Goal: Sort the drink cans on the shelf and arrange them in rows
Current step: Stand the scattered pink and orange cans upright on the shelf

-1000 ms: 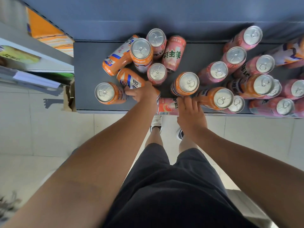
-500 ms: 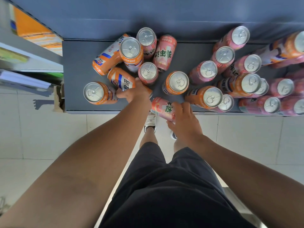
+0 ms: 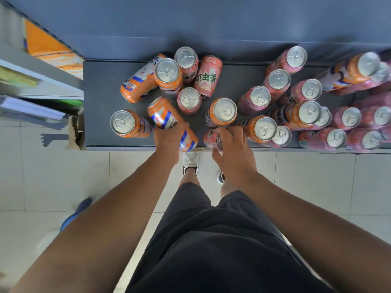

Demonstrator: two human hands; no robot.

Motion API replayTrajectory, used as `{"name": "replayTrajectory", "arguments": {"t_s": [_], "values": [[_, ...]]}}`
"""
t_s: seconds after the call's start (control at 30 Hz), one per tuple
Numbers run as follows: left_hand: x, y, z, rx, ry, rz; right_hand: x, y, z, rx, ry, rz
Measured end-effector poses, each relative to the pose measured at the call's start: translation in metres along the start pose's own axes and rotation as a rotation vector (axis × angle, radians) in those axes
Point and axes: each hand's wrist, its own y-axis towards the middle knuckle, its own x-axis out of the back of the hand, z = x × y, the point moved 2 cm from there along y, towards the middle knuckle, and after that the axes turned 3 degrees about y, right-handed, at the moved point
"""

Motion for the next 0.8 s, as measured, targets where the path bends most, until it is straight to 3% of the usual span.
{"name": "replayTrajectory", "arguments": {"t_s": [0.17, 0.27, 0.4, 0.67, 0.8], "values": [[0.009, -0.011, 0.014, -0.461, 0.161, 0.118, -0.002, 0.001, 0.004, 0.053, -0.069, -0.010], [0.010, -0.015, 0.015, -0.638, 0.349, 0.136, -0.002, 0.002, 0.003, 0.015, -0.075, 0.043], [0.014, -0.014, 0.015, -0.711, 0.481, 0.191, 0.000, 0.002, 0.004, 0.013, -0.092, 0.055], [0.037, -0.021, 0.006, -0.726, 0.484, 0.260, 0.013, -0.001, 0.011, 0.027, -0.002, 0.028], [0.041, -0.037, -0.001, -0.771, 0.531, 0.273, 0.031, -0.003, 0.020, 0.134, 0.009, -0.099]]}}
